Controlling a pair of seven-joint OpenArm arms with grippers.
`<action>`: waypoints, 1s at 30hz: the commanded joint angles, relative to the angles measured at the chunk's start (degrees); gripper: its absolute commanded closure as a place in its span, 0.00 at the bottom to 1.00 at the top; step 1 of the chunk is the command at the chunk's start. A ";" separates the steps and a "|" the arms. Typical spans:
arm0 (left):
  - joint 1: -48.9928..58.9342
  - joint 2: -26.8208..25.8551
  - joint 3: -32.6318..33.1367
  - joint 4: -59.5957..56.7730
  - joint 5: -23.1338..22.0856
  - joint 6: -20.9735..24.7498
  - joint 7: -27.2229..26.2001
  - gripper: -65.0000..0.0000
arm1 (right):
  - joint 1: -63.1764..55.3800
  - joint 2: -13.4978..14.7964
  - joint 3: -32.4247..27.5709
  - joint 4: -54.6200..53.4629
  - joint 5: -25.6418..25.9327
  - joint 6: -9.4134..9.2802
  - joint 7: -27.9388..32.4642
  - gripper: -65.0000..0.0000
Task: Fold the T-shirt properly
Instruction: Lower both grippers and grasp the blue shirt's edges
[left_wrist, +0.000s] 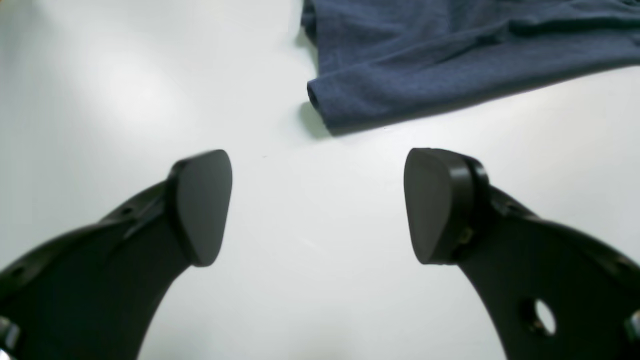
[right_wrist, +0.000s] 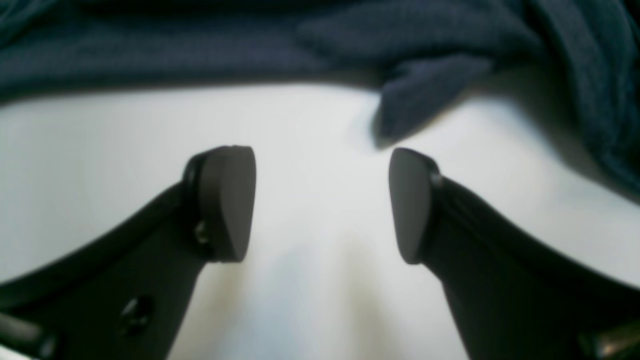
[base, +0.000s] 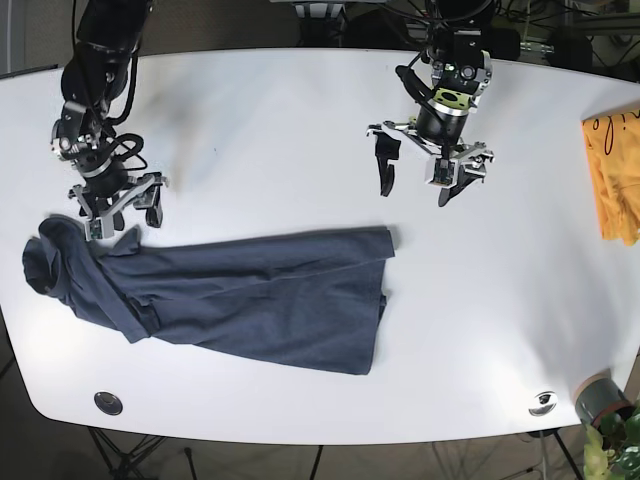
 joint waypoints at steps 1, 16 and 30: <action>-0.29 0.05 0.02 1.02 -0.32 0.01 -1.08 0.22 | 4.00 1.80 0.00 -4.03 -3.03 -0.32 0.63 0.32; -0.55 -0.04 0.10 -3.03 -0.32 -0.16 -1.17 0.22 | 15.34 2.16 -0.17 -22.93 -8.65 0.03 5.99 0.38; -2.93 -0.04 -0.16 -2.76 -0.32 0.10 -1.17 0.22 | 13.23 2.16 -0.26 -22.40 -8.65 0.03 8.98 0.96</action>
